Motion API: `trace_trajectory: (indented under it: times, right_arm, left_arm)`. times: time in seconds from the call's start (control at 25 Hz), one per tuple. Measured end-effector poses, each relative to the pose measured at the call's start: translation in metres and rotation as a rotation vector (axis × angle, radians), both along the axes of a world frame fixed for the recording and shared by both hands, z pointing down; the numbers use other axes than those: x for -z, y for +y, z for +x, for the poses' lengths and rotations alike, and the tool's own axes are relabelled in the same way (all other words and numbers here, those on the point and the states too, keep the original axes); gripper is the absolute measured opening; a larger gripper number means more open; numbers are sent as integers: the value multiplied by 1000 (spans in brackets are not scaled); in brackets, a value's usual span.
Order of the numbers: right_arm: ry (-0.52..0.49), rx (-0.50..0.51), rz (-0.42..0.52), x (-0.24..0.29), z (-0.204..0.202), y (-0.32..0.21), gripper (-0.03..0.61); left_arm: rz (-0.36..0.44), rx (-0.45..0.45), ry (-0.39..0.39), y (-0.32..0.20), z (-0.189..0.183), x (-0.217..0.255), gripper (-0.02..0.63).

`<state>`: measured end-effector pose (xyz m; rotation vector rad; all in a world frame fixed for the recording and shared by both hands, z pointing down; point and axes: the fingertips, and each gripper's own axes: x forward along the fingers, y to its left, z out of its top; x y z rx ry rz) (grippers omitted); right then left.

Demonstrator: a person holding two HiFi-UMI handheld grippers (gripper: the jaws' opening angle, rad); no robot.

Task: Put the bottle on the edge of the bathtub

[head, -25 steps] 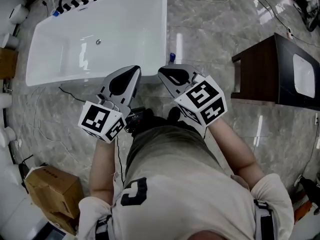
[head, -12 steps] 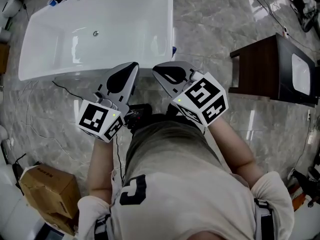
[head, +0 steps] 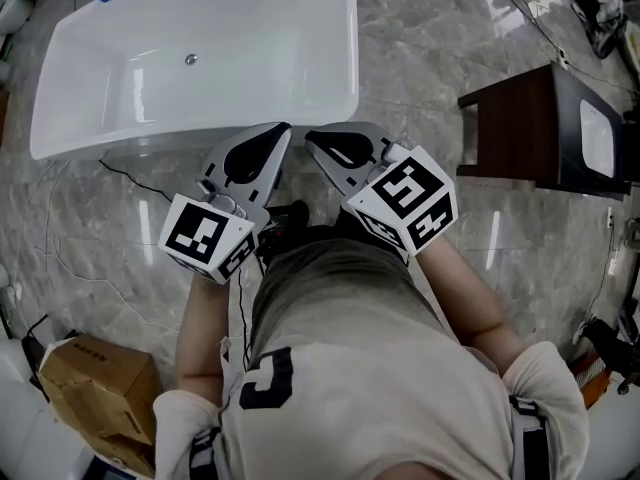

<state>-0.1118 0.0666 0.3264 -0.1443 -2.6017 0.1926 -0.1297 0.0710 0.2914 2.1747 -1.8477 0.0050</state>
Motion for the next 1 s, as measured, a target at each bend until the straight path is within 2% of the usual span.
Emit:
trace_trajectory:
  times: [0.48,1.0]
  right_arm:
    - [13,-186,-3,-4,5,16,28]
    - [17,-242,-3,-3,18,8,28]
  left_arm:
    - [3,-181,19,19,8,-5,55]
    - [7,-189,17,19,12,-5,55]
